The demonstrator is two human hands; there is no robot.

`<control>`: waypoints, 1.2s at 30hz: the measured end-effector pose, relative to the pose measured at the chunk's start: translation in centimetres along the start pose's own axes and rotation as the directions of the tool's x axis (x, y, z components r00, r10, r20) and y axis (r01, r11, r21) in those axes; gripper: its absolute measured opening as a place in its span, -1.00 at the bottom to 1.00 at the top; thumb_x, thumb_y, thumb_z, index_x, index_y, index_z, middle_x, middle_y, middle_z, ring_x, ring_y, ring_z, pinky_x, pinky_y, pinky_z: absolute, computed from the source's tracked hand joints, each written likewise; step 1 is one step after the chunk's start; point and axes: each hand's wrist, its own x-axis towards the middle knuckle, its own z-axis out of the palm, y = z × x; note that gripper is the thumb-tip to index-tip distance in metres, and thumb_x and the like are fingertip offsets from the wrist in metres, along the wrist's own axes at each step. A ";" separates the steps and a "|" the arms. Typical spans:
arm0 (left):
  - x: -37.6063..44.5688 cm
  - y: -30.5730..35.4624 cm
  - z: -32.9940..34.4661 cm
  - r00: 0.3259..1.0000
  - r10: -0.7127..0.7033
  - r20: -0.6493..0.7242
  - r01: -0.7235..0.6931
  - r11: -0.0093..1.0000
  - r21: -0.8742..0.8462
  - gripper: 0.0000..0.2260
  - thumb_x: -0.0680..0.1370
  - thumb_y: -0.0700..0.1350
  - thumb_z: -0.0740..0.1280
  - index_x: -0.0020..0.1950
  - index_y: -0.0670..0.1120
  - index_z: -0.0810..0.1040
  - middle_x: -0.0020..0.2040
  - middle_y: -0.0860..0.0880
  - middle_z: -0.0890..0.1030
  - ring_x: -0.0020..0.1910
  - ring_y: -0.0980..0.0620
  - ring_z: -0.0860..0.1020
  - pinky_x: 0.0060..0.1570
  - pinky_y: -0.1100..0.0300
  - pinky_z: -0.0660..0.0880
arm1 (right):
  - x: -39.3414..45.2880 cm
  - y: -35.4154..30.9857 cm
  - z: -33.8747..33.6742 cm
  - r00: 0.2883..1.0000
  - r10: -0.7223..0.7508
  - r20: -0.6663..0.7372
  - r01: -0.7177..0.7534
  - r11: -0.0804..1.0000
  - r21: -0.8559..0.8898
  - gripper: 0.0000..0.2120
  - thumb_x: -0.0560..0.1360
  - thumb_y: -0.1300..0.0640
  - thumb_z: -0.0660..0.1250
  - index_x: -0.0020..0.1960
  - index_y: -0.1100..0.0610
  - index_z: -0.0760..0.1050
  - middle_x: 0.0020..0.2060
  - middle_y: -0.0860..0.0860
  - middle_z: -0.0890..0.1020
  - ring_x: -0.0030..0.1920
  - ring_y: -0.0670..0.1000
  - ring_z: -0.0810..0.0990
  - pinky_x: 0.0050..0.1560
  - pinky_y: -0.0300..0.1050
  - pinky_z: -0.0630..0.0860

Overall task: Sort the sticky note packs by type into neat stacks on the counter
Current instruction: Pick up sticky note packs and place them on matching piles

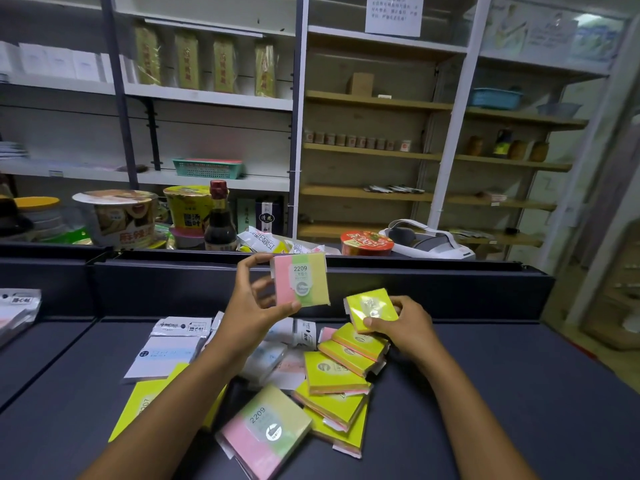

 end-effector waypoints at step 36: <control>-29.4 14.2 -23.2 0.892 0.108 -0.439 -0.100 0.994 0.042 -0.60 0.46 -0.33 0.45 0.20 0.04 0.57 0.08 -0.02 0.71 0.07 0.03 0.68 0.01 0.26 0.61 | -32.6 -15.6 14.0 0.977 -0.204 -0.056 0.173 0.620 0.765 -0.65 0.53 0.37 0.36 0.20 0.01 0.47 -0.03 0.07 0.74 0.00 0.07 0.72 -0.11 -0.25 0.63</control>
